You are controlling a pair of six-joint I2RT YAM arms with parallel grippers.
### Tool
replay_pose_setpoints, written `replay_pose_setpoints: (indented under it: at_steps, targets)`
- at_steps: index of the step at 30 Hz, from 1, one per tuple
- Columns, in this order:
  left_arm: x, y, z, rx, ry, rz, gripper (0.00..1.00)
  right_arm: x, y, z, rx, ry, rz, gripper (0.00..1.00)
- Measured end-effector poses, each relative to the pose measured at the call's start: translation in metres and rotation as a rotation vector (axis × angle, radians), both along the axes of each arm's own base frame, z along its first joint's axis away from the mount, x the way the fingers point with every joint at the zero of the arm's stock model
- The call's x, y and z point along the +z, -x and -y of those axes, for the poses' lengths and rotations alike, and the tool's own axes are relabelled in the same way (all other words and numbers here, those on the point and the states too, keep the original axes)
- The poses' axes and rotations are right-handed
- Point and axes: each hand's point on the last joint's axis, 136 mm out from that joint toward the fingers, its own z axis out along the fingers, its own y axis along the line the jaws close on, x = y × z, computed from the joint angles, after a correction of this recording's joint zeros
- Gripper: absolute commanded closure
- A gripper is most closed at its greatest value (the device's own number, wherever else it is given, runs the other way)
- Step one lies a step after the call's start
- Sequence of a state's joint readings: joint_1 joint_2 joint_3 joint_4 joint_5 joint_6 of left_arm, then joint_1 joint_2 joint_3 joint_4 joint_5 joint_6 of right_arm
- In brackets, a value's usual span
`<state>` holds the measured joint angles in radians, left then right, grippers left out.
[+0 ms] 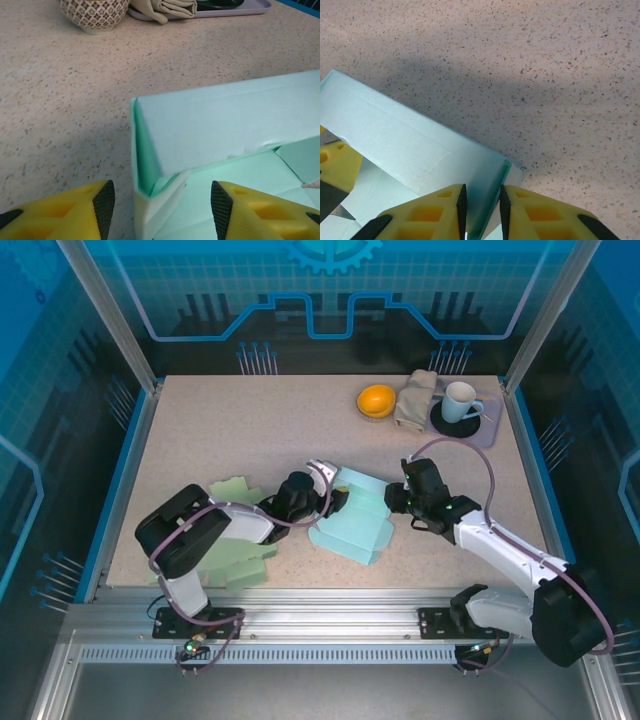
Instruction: Fold the paper box
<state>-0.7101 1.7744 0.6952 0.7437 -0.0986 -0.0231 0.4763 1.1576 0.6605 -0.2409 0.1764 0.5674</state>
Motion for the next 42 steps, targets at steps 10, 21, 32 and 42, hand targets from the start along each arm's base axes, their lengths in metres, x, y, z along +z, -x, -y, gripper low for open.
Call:
replay_pose_setpoints:
  at_steps: [10, 21, 32, 42]
  targets:
    - [-0.007, -0.014, 0.009, -0.024, -0.067, 0.029, 0.64, 0.0, -0.002, -0.001, 0.031, 0.034, -0.006, 0.74]
    - [-0.009, -0.034, 0.008, 0.08, -0.102, 0.06, 0.76, -0.001, -0.006, -0.004, 0.041, 0.042, -0.01, 0.75]
    - [-0.01, -0.052, 0.009, 0.358, -0.169, 0.096, 0.88, 0.0, -0.007, -0.008, -0.009, 0.068, 0.016, 0.76]
    - [-0.011, -0.052, 0.011, 0.472, -0.179, 0.086, 0.91, 0.0, -0.014, 0.001, -0.092, 0.081, 0.036, 0.76]
